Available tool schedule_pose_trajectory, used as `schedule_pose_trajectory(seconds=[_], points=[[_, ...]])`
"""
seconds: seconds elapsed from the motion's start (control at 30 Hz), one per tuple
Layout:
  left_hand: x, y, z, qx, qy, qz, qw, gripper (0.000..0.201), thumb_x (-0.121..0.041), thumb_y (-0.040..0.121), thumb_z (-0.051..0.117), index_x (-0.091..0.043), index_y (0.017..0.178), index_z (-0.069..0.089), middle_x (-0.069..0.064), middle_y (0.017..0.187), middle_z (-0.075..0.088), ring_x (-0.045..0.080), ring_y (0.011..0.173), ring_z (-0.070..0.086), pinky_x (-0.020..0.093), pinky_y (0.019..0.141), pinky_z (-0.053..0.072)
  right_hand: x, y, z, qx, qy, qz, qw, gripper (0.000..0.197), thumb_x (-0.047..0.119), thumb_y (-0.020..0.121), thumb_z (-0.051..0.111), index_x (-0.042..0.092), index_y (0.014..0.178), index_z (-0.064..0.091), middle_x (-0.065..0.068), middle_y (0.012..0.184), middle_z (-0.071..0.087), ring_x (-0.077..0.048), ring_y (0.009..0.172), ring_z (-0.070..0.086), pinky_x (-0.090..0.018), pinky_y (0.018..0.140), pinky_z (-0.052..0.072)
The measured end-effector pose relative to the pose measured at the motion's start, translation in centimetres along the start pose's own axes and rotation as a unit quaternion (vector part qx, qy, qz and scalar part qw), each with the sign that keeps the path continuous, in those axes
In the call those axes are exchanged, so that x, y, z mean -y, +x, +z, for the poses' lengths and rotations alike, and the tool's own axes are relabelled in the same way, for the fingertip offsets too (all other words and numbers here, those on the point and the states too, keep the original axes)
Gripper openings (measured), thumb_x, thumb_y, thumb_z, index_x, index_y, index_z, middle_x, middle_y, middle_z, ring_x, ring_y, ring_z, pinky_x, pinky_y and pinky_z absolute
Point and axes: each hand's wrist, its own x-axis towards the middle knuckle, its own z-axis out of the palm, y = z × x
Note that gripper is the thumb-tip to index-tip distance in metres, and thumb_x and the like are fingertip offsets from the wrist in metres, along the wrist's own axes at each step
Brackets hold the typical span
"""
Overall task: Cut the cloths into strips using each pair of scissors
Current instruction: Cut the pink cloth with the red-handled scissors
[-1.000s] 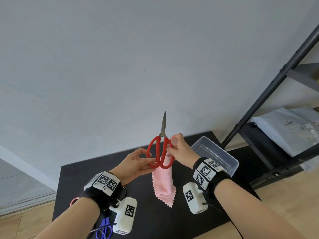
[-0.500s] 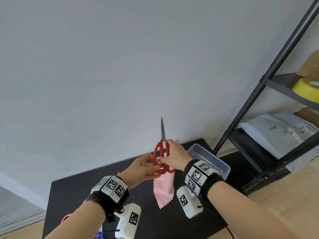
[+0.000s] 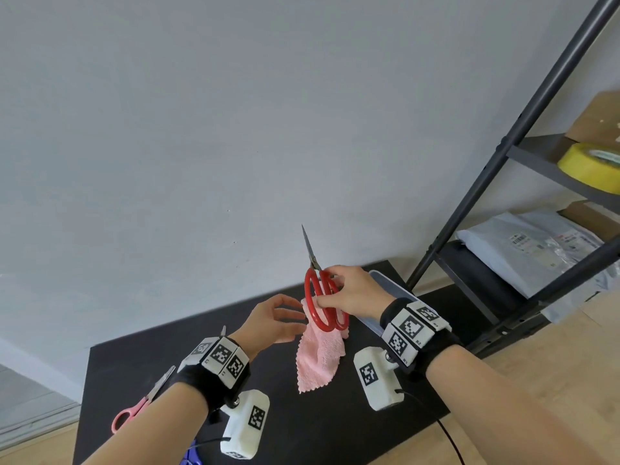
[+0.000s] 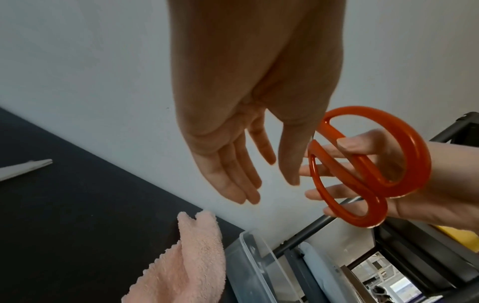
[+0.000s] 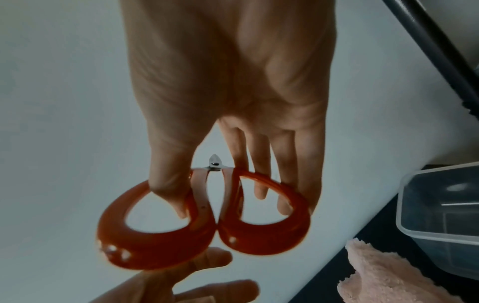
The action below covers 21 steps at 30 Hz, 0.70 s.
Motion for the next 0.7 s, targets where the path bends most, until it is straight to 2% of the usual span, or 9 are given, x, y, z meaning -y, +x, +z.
schedule_pose_trajectory(seconds=[0.17, 0.33, 0.43, 0.5, 0.6, 0.7], points=[[-0.2, 0.9, 1.4, -0.017, 0.003, 0.007, 1.000, 0.022, -0.003, 0.085, 0.067, -0.011, 0.104, 0.061, 0.010, 0.101, 0.071, 0.021, 0.087, 0.069, 0.026, 0.075, 0.059, -0.9, -0.3, -1.2, -0.017, -0.026, -0.005, 0.999, 0.054, 0.032, 0.068, 0.079, 0.018, 0.117, 0.060, 0.003, 0.108, 0.068, -0.016, 0.100, 0.064, -0.035, 0.088, 0.055], [0.6, 2.2, 3.5, -0.011, 0.053, 0.000, 0.999, 0.012, -0.008, 0.088, 0.064, -0.010, 0.099, 0.062, 0.013, 0.100, 0.071, 0.019, 0.081, 0.069, 0.036, 0.085, 0.057, -4.2, -0.8, -3.1, -0.032, -0.069, 0.021, 0.997, 0.053, 0.039, 0.067, 0.078, 0.023, 0.115, 0.060, 0.008, 0.109, 0.066, -0.011, 0.104, 0.061, -0.034, 0.094, 0.051], [1.1, 2.8, 5.0, -0.007, 0.081, -0.018, 0.997, 0.014, -0.009, 0.089, 0.062, -0.009, 0.103, 0.062, 0.011, 0.100, 0.071, 0.019, 0.082, 0.070, 0.029, 0.080, 0.057, -6.5, -1.1, -4.1, -0.038, -0.099, 0.035, 0.994, 0.051, 0.037, 0.070, 0.078, 0.024, 0.115, 0.058, 0.009, 0.109, 0.062, -0.011, 0.102, 0.060, -0.026, 0.086, 0.051], [1.3, 3.3, 6.0, -0.006, 0.091, -0.031, 0.995, 0.015, -0.008, 0.089, 0.061, -0.008, 0.104, 0.062, 0.011, 0.100, 0.070, 0.021, 0.085, 0.071, 0.030, 0.081, 0.057, -7.9, -1.3, -4.8, -0.037, -0.108, 0.046, 0.992, 0.050, 0.036, 0.074, 0.077, 0.024, 0.117, 0.055, 0.012, 0.106, 0.061, -0.008, 0.098, 0.059, -0.022, 0.082, 0.048], [1.5, 4.4, 7.7, -0.010, 0.119, -0.040, 0.992, 0.014, -0.007, 0.090, 0.059, -0.009, 0.103, 0.062, 0.010, 0.098, 0.070, 0.021, 0.087, 0.070, 0.033, 0.083, 0.057, -10.1, -1.5, -5.9, -0.027, -0.123, 0.062, 0.990, 0.057, 0.036, 0.077, 0.075, 0.022, 0.127, 0.050, 0.005, 0.117, 0.062, -0.013, 0.105, 0.058, -0.022, 0.083, 0.045], [1.6, 5.4, 9.6, -0.010, 0.151, -0.047, 0.987, 0.010, -0.007, 0.090, 0.056, -0.014, 0.097, 0.061, 0.008, 0.098, 0.070, 0.021, 0.088, 0.070, 0.031, 0.082, 0.056, -12.5, -1.4, -6.8, -0.016, -0.134, 0.076, 0.988, 0.062, 0.037, 0.079, 0.073, 0.022, 0.132, 0.046, 0.000, 0.127, 0.059, -0.020, 0.115, 0.058, -0.028, 0.090, 0.047]])
